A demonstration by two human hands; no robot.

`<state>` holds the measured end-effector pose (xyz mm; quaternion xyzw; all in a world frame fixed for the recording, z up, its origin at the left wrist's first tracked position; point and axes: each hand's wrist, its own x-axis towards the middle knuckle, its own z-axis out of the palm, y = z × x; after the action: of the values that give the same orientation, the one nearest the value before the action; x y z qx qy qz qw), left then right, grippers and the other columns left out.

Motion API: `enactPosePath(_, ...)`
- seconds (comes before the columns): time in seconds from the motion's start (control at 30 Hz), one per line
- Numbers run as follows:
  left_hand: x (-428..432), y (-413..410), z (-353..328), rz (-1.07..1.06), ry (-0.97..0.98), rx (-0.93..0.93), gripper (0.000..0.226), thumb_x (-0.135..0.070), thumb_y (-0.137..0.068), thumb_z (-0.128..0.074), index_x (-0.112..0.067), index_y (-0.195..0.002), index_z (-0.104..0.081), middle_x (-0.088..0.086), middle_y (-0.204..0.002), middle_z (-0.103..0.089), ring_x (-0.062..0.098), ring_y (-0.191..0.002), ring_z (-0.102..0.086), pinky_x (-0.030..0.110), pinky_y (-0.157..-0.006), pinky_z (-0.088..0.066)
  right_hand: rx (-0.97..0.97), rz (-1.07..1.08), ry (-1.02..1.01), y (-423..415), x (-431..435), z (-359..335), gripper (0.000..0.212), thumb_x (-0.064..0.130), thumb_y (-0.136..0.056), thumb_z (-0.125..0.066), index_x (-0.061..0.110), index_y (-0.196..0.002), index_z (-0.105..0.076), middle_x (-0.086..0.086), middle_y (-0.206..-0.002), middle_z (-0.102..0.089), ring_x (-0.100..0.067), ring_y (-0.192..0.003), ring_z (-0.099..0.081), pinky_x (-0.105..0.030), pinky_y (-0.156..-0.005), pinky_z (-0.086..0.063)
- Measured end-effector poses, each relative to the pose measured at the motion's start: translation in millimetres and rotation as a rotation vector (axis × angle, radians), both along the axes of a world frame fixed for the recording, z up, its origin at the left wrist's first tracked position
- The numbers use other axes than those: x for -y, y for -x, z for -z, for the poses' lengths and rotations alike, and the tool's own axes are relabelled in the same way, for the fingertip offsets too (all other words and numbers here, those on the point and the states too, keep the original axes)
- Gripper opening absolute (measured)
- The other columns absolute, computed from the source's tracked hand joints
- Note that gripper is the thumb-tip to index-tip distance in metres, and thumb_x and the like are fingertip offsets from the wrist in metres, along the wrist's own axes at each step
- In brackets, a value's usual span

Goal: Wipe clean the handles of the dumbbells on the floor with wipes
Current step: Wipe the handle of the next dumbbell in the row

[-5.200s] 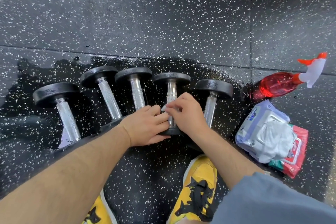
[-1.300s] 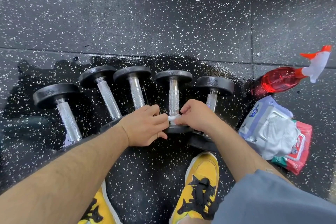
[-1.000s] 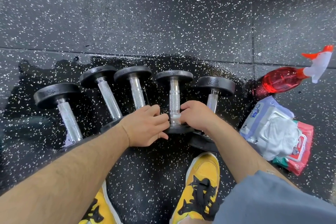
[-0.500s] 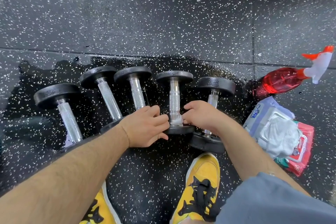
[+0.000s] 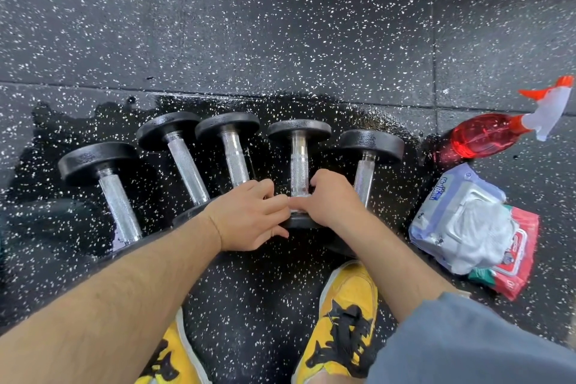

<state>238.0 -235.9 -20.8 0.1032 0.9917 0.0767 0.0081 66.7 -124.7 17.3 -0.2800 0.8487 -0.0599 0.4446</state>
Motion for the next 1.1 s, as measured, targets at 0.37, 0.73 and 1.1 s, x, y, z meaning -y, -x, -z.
enactPosePath(0.37, 0.0, -0.5, -1.7, 0.001, 0.038, -0.019, 0.037, -0.05, -0.105, -0.045, -0.017, -0.098, -0.061, -0.004, -0.089, -0.048, 0.019, -0.079, -0.034, 0.033, -0.066, -0.044, 0.158, 0.186, 0.081, 3.7, -12.6, 6.7, 0.076, 0.05, -0.079, -0.08, 0.018, -0.139, -0.046, 0.005, -0.105, -0.065, -0.013, -0.093, -0.063, -0.031, -0.079, -0.052)
enactPosePath(0.73, -1.1, 0.1, -1.7, -0.01, 0.018, -0.037, 0.037, -0.05, -0.104, -0.048, -0.017, -0.096, -0.061, -0.004, -0.089, -0.048, 0.02, -0.079, -0.04, 0.034, -0.066, -0.047, 0.231, 0.304, 0.093, 4.3, -9.4, 5.9, 0.066, 0.039, -0.08, -0.083, 0.016, -0.134, -0.052, 0.004, -0.109, -0.065, -0.013, -0.094, -0.062, -0.029, -0.082, -0.05)
enactPosePath(1.1, -1.1, 0.0, -1.1, -0.003, 0.039, -0.059, 0.037, -0.051, -0.103, -0.05, -0.016, -0.098, -0.062, -0.004, -0.091, -0.047, 0.02, -0.079, -0.038, 0.033, -0.064, -0.045, 0.011, 0.303, 0.185, -11.8, -4.2, 5.3, 0.048, 0.041, -0.078, -0.083, 0.022, -0.104, -0.047, 0.007, -0.089, -0.058, -0.008, -0.08, -0.057, -0.028, -0.065, -0.049)
